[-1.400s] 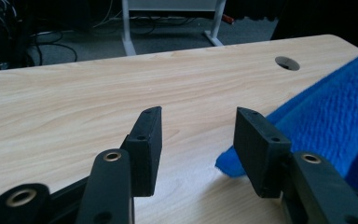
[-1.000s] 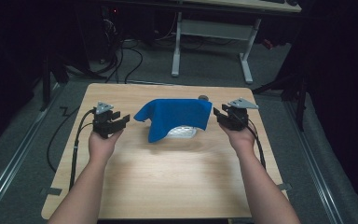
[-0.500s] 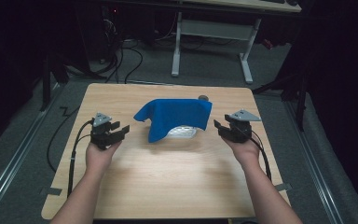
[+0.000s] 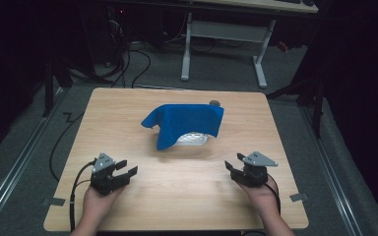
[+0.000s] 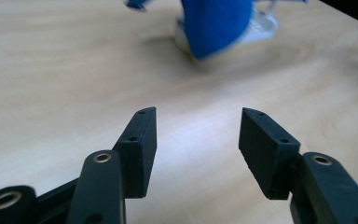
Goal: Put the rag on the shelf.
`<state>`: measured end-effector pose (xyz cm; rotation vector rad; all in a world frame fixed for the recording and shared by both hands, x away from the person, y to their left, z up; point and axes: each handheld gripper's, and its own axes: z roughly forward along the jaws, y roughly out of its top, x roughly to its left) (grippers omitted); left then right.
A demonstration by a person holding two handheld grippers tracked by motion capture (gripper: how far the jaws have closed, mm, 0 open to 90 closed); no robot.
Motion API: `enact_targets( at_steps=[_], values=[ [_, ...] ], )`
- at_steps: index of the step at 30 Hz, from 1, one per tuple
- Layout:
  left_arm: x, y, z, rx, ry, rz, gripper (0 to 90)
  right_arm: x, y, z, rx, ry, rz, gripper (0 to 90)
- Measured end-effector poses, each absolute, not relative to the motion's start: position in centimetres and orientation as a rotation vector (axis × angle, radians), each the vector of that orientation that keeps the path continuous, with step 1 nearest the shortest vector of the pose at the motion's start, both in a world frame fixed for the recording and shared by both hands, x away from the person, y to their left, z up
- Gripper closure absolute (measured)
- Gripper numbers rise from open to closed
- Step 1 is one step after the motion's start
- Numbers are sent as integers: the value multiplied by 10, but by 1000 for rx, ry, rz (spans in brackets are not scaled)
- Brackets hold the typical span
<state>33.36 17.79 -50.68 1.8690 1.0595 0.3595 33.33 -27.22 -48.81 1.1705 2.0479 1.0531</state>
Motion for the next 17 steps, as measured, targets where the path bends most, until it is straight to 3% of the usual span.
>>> enact_targets(
  at_steps=[7, 17],
  values=[
    [287, 158, -527, 1967, 1008, 349, 454, 292, -264, -512, 1172, 2116, 1093, 375],
    [295, 158, -532, 1975, 1042, 330, 438, 293, -262, -519, 1149, 2135, 1102, 359]
  ],
)
